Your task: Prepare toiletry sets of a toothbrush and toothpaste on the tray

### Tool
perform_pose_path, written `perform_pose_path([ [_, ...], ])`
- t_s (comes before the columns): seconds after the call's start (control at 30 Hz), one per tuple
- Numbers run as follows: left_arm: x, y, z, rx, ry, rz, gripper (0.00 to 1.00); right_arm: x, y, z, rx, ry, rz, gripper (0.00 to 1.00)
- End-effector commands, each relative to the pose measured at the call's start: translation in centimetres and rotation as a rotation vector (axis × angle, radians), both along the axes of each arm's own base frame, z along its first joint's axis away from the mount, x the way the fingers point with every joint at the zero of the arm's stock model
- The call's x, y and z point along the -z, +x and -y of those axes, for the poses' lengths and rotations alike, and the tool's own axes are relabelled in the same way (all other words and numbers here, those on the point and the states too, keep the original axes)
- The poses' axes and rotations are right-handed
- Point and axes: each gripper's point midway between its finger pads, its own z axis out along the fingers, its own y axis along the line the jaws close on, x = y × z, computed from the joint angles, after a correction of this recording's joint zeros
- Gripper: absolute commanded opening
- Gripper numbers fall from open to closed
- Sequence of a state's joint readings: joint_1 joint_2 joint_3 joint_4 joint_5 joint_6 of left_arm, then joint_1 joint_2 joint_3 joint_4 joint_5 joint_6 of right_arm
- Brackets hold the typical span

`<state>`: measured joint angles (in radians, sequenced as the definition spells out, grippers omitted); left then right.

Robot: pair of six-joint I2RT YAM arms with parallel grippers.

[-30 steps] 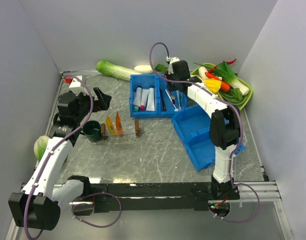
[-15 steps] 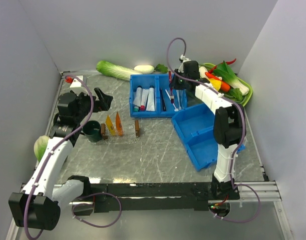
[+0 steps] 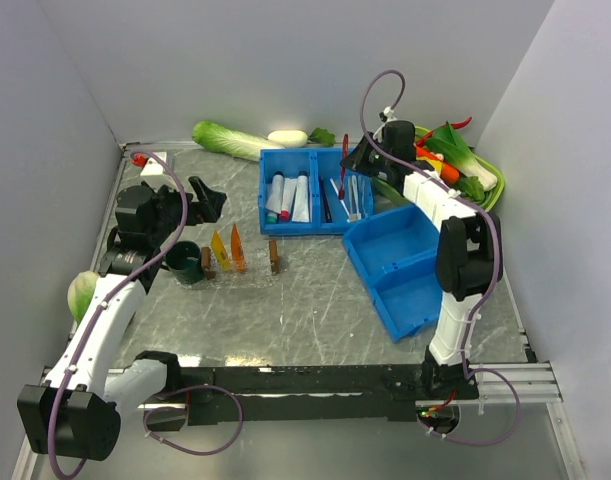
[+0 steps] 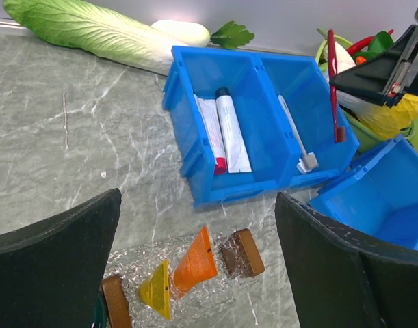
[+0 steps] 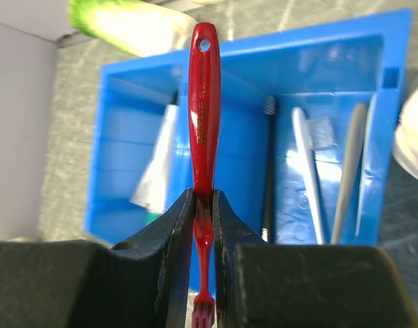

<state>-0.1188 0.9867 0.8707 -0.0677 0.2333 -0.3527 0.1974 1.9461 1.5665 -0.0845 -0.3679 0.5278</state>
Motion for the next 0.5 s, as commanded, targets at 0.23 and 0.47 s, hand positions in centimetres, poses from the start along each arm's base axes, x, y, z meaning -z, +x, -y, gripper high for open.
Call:
perform_pose_path([
  [0.23, -2.2, -0.7, 2.3, 0.149, -0.036, 0.097, 0.99, -10.2, -4.0, -0.7, -0.123, 0.051, 0.234, 0.0],
  [0.47, -4.1, -3.7, 6.8, 0.417, -0.165, 0.144, 0.96, -12.3, -13.2, -2.8, -0.28, -0.107, 0.328, 0.0],
])
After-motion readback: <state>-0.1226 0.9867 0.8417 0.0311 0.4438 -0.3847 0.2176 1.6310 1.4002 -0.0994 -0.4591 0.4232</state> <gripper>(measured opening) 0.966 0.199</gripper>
